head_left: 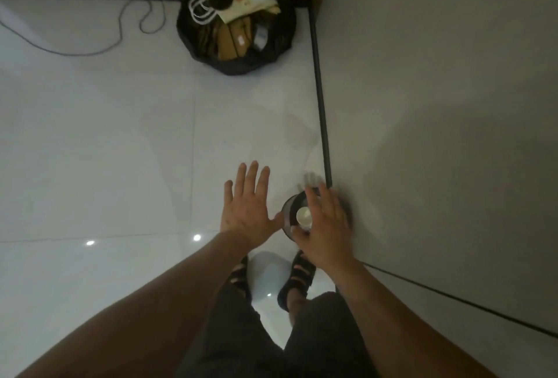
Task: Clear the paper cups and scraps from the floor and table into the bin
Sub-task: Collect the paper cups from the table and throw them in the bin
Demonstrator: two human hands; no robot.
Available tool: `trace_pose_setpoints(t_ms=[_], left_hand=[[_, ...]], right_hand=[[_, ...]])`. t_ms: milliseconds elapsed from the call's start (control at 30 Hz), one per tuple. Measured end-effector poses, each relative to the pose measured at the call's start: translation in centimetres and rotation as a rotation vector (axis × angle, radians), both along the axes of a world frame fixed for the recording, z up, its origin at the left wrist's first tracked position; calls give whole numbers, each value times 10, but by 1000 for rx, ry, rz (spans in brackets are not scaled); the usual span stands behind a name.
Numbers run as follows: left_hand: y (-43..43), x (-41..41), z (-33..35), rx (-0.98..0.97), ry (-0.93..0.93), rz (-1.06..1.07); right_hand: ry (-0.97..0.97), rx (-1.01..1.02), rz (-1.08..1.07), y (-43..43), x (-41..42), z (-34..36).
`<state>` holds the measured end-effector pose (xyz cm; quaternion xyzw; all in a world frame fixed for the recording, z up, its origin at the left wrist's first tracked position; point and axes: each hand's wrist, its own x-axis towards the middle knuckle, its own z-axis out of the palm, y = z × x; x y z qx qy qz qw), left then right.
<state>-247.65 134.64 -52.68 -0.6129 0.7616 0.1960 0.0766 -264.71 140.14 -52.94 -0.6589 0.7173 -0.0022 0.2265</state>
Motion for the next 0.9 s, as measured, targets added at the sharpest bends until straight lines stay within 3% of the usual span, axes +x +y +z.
trace_pose_setpoints(t_ms=[400,567,900], left_hand=[[133,123,127,-118,-98,426],[207,131,154,-209,-109,667],[411,135,187,-178,-171,1098]], right_hand=[[-7,-40,448,53,83,109],[-4,-104,664,73,103,138],[-52,-56,1080,196,163,180]])
